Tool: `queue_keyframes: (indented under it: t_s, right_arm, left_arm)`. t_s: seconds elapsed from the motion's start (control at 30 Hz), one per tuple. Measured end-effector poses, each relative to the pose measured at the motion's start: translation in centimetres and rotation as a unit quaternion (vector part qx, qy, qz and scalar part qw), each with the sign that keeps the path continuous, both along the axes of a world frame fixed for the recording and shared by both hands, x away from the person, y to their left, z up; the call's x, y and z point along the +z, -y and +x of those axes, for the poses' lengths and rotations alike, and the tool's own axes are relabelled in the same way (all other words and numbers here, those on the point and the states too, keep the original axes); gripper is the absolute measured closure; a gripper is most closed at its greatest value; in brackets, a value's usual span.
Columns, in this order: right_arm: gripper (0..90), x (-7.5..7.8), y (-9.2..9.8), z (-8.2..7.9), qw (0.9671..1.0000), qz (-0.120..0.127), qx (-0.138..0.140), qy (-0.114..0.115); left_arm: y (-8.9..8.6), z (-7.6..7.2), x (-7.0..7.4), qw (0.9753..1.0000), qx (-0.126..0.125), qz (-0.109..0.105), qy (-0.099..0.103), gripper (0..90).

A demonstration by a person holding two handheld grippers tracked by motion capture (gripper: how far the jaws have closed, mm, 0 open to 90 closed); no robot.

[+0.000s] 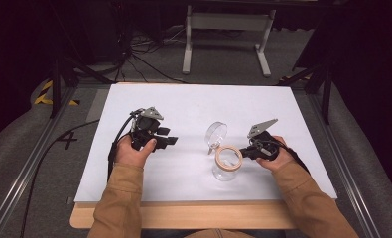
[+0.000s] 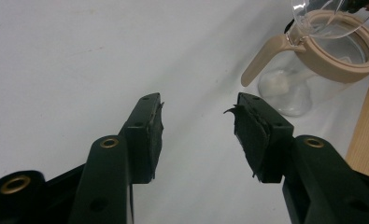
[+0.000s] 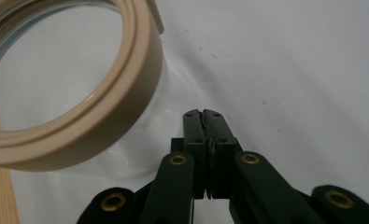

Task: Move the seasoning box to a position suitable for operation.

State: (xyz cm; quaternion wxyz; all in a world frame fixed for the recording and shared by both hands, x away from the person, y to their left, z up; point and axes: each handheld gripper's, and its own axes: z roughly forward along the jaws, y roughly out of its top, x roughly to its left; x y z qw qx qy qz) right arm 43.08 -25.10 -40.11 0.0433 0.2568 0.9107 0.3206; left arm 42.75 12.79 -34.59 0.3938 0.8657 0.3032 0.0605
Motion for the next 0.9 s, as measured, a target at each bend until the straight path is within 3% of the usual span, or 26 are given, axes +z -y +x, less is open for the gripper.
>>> queue_keyframes:
  t_s: [0.63,0.9]
  right_arm:
    - [89.4,-0.2,-0.6,-1.1,0.9996,-0.026,0.01,-0.011]
    - [89.5,-0.3,-1.0,-2.5,0.9984,-0.039,0.035,-0.021]
  left_arm:
    - [0.8,0.4,-0.1,0.9998,-0.013,-0.012,-0.004,52.7]
    - [1.8,1.0,0.0,0.9995,-0.027,-0.016,-0.002,52.7]
